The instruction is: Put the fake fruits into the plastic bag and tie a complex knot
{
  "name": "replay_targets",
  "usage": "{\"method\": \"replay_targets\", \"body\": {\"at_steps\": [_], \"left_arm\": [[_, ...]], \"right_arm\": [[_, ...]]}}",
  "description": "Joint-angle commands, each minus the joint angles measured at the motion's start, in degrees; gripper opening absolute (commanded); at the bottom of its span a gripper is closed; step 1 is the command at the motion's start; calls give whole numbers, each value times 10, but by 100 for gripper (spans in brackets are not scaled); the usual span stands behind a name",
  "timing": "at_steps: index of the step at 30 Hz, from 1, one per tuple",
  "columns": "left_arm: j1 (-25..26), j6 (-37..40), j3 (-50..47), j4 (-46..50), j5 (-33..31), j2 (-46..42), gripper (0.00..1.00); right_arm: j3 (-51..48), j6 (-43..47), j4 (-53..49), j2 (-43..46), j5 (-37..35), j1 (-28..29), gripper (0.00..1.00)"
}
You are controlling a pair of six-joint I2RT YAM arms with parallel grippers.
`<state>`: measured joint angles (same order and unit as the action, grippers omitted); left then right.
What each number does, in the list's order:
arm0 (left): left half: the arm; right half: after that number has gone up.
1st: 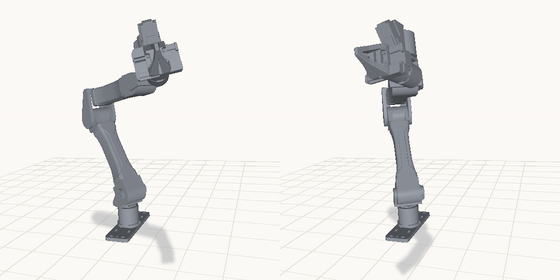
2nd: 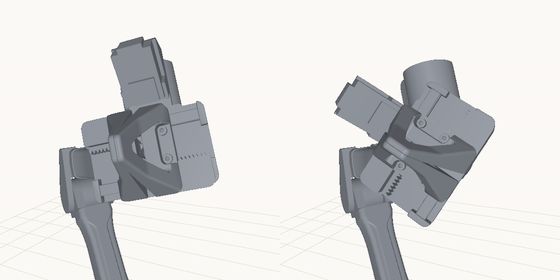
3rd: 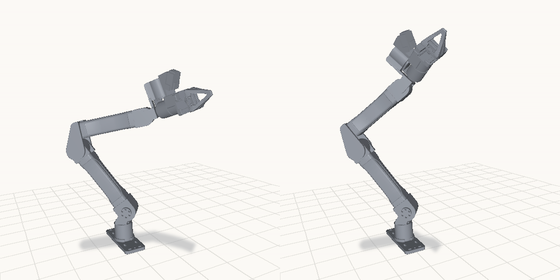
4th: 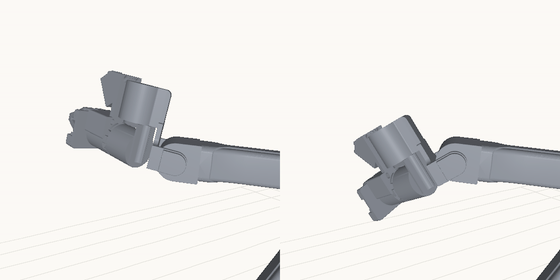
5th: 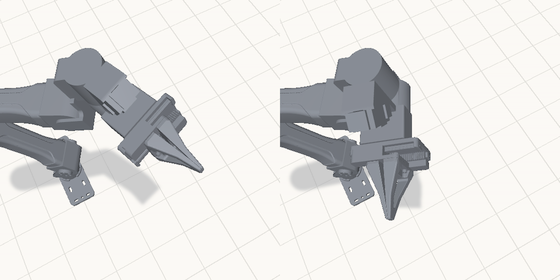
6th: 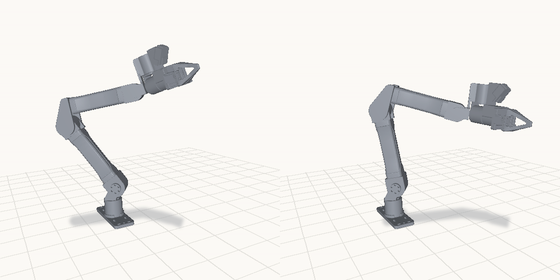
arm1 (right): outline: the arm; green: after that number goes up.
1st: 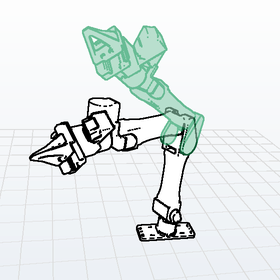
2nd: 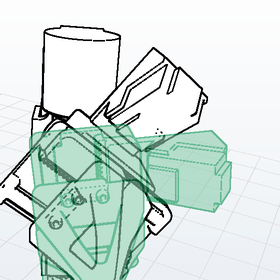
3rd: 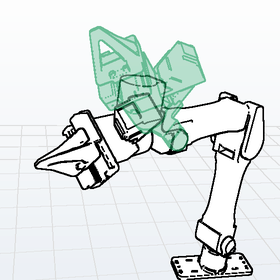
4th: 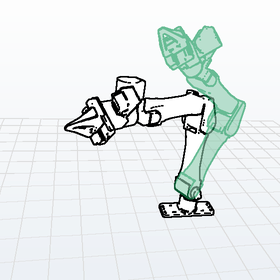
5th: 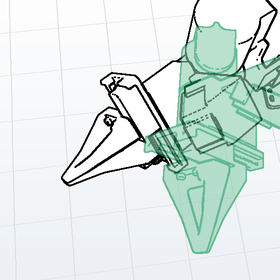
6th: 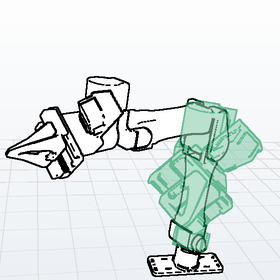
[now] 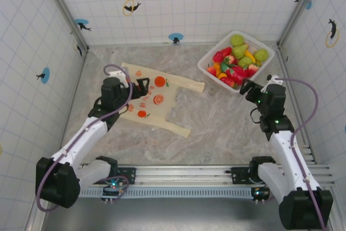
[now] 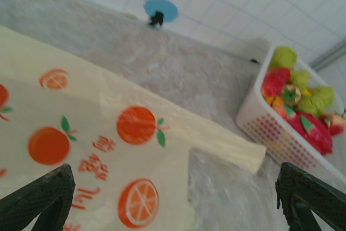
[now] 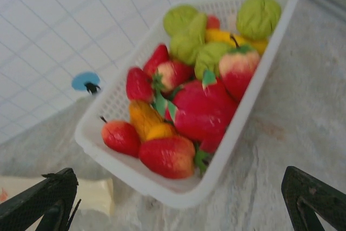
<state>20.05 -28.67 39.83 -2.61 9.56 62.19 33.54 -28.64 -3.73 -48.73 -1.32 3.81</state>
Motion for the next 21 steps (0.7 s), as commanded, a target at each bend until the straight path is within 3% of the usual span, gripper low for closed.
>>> {"method": "replay_targets", "body": {"at_steps": [1,5,9,13,21], "left_arm": [[57,-2,56,93,-37,35,97],[127,43,121,175,-114,106,94],[168,70,177,218,-144,181,88],[192,90,235,265,-154,267,80],[215,105,294,327,-189,379,78]], "right_arm": [[26,-21,-28,-25,9,5,100],[15,-35,-5,-53,11,5,100],[7,-46,3,-56,13,5,100],[-7,-45,4,-38,8,5,100],[-27,-34,-7,0,-15,2,100]]}}
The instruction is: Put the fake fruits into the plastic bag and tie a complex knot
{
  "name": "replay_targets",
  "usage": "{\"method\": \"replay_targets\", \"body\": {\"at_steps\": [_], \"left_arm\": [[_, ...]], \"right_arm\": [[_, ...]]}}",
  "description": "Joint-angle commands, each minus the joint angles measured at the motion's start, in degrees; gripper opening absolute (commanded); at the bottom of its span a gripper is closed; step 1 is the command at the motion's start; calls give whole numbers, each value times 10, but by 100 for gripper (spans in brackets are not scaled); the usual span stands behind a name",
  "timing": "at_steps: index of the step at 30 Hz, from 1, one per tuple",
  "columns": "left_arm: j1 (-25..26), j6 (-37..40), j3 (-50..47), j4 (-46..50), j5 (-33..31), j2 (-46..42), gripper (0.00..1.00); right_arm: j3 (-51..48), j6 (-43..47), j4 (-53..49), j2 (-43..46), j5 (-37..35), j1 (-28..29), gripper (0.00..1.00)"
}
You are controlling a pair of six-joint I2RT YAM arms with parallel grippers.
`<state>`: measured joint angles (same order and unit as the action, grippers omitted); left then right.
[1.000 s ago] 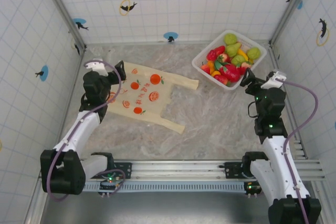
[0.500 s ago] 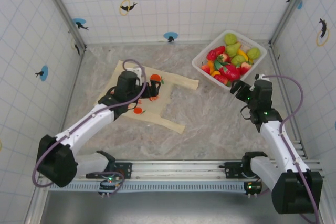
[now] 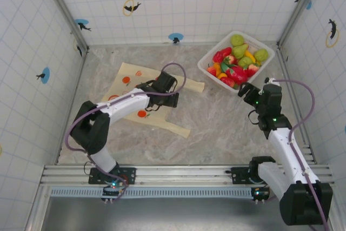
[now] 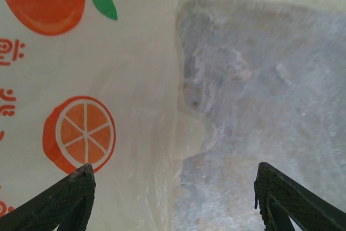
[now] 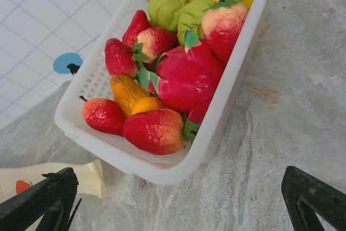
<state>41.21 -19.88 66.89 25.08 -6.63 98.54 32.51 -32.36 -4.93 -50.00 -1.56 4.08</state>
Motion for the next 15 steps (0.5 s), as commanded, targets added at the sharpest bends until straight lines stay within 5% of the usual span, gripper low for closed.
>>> {"method": "replay_targets", "body": {"at_steps": [1,10,15], "left_arm": [[4,19,26,51,-25,23,78],[4,34,65,52,-52,87,78],[4,43,90,60,-63,115,67]], "right_arm": [[-19,3,5,14,-13,0,100],[-21,2,4,13,-6,0,100],[-25,4,5,14,-9,0,100]]}}
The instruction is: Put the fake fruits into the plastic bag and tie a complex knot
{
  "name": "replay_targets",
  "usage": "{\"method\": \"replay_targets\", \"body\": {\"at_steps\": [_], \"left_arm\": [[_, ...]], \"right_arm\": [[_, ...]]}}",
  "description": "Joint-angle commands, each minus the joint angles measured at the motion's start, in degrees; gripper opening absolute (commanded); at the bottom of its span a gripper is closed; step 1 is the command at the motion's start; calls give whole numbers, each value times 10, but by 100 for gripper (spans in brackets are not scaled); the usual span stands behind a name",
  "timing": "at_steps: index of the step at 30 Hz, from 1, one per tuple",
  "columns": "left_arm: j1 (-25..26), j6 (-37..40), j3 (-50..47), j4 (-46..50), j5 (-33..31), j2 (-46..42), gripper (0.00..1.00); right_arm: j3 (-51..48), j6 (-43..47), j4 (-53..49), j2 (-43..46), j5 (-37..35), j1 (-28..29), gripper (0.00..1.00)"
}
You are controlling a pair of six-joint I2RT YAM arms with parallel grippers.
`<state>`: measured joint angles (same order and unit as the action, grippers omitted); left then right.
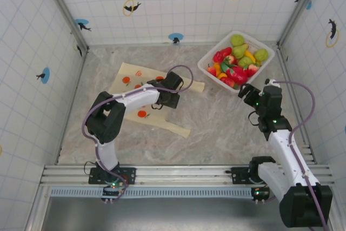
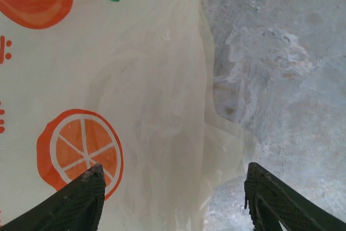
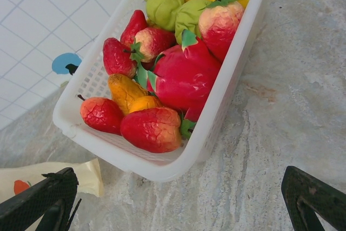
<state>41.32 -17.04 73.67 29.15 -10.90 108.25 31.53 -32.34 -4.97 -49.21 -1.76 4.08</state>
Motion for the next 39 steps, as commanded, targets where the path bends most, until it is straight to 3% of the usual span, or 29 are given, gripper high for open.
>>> {"method": "replay_targets", "body": {"at_steps": [1,10,13,27,32,35,39], "left_arm": [[3,16,26,21,-21,24,65],[1,20,51,24,-41,63,62],[1,22,51,14,-42,66,55],[0,25,40,10,-55,35,1],[0,26,43,27,-44,-32,0],[0,25,56,51,-21,-68,0],[0,19,70,73,4,-114,0]], "right_arm": [[-14,3,5,6,-7,0,100],[-14,4,3,8,-6,2,100],[-15,4,4,7,-6,4,100],[-15,4,23,-1,12,30,100],[-23,-10,69,-1,59,57,100],[-47,-35,146,-5,95,90,100],[-88,-77,250,-20,80,155,100]]}}
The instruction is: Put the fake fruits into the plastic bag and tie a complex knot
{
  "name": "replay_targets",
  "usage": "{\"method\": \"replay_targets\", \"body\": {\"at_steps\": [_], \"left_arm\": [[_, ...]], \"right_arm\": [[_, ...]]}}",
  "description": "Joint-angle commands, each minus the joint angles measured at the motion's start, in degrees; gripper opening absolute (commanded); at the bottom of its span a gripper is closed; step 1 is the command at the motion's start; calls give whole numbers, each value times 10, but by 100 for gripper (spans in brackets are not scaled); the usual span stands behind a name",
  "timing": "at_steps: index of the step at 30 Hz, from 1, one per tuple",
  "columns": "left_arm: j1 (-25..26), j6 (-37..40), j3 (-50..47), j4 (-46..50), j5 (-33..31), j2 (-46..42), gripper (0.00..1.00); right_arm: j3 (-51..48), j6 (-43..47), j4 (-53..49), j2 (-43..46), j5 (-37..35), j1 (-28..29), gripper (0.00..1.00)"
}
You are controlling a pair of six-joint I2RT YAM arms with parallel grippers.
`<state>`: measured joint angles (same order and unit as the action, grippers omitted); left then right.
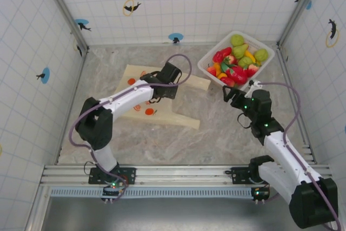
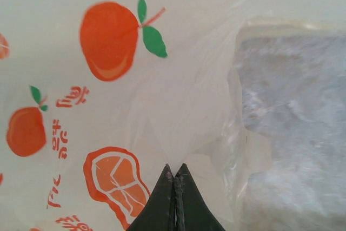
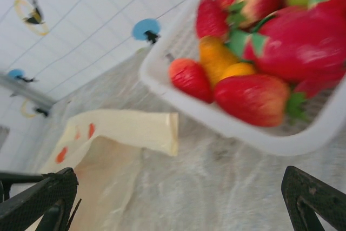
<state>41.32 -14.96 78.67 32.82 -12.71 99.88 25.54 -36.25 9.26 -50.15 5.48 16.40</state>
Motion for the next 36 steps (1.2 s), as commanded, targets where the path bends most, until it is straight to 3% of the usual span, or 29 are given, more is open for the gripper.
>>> {"method": "replay_targets", "body": {"at_steps": [1,6,11,16,19,24,27,30,36], "left_arm": [[0,-2,22,41,25,-40,0],[0,-2,40,60,44,-77,0],[1,0,62,75,64,-96,0],[2,38,43,66,86,-129,0],[2,80,13,64,97,-159,0],[2,139,-50,49,127,-222,0],[2,157,-74,31,145,-253,0],[-1,140,-81,11,125,-275,0],[-8,55,-47,-12,56,-252,0]], "right_arm": [[-39,-45,140,-17,-4,47,100],[-80,-72,267,-73,-63,119,100],[-65,-57,341,-151,-86,146,100],[5,-20,332,-219,-99,144,100],[43,-16,305,-239,-121,114,99],[114,-38,311,-290,-15,13,96],[180,-48,257,-324,66,-26,93],[196,-42,230,-329,100,-26,93],[121,-30,252,-285,130,2,95]]}}
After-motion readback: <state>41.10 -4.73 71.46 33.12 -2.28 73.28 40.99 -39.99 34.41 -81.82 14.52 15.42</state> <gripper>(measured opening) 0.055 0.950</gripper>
